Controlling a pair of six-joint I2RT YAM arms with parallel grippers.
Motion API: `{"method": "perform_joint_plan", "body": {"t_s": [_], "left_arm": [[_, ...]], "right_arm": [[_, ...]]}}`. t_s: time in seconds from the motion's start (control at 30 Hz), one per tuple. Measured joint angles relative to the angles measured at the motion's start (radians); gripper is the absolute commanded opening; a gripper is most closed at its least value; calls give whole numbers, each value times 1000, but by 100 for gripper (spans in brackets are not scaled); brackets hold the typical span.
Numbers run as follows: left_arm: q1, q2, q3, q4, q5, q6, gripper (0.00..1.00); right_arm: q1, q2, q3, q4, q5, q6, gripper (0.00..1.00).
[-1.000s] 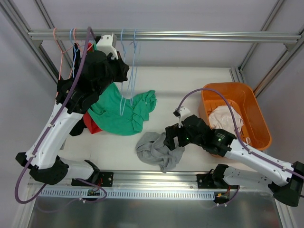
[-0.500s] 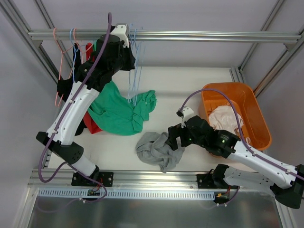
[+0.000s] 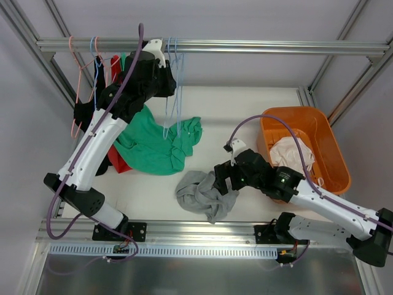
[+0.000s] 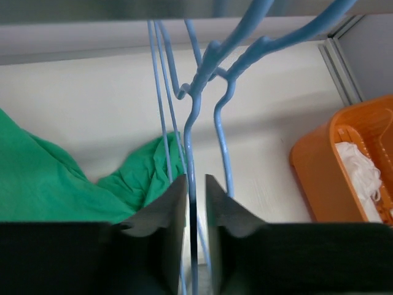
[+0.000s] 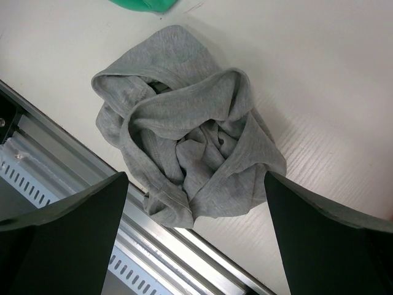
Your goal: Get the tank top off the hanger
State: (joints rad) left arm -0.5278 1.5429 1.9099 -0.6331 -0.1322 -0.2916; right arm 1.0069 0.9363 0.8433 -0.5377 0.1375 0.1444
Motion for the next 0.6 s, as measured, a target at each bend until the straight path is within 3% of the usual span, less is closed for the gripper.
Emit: {"method": "perform_joint_plan", "body": {"t_s": [0.03,0.07,0.1,0.13,0.17,0.37,0.6], "left_arm": [[0,-6,-2,-6,5,-3,31],[0,-13,-3,-9,7,-5,53],[0,-21,-4,-11,11,0,67],[0,-33,-8,-12,11,-5,91],[0,-46,-11,-14,11,1,99],[0,-237,-106,-22,-72,-3,99],[0,-600,-396,-26,-251,-3,99]], "right_arm": [[0,8,0,4,-5,-4,99],[0,19,0,10,-12,-9,100],[0,32,0,15,-19,-15,100],[0,52,3,20,-30,-21,99],[0,82,11,25,-42,-27,99],[14,299,68,54,-79,-42,99],[65,550,140,77,-94,-32,99]]}}
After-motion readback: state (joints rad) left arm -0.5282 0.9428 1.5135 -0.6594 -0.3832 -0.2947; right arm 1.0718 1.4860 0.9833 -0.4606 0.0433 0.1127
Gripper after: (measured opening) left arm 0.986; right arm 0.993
